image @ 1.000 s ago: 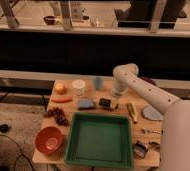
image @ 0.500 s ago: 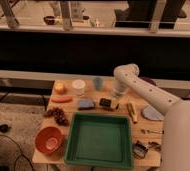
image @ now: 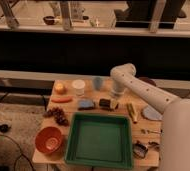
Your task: Wipe table surface with eraser
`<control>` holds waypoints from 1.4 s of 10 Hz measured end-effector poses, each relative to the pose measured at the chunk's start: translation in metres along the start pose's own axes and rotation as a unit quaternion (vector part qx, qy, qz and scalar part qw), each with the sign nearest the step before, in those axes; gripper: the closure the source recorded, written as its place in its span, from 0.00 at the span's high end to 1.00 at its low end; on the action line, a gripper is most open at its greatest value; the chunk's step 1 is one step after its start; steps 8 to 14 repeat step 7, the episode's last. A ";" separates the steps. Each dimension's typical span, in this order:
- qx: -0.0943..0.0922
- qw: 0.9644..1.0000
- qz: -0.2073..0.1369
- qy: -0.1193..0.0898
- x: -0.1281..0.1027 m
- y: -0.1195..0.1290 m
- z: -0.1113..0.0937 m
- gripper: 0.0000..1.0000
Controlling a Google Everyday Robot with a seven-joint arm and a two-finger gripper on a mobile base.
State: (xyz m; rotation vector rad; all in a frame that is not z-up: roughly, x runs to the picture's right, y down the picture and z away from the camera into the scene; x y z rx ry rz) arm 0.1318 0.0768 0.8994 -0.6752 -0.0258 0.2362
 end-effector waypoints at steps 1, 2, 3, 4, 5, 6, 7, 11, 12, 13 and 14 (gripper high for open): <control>0.001 1.000 0.000 0.002 -0.001 -0.001 0.000 0.79; 0.001 1.000 0.003 0.004 -0.002 -0.001 0.001 0.80; 0.001 1.000 0.008 0.008 -0.002 -0.001 0.001 0.80; -0.001 1.000 0.011 0.010 -0.003 -0.001 0.003 0.80; -0.002 1.000 0.013 0.011 -0.005 -0.001 0.003 0.80; -0.001 1.000 0.017 0.014 -0.006 -0.002 0.003 0.80; -0.002 1.000 0.019 0.014 -0.006 -0.002 0.004 0.80; -0.002 1.000 0.019 0.014 -0.006 -0.002 0.004 0.80; -0.002 1.000 0.019 0.014 -0.006 -0.002 0.004 0.80; -0.002 1.000 0.019 0.014 -0.006 -0.002 0.004 0.80; -0.002 1.000 0.019 0.014 -0.006 -0.002 0.004 0.80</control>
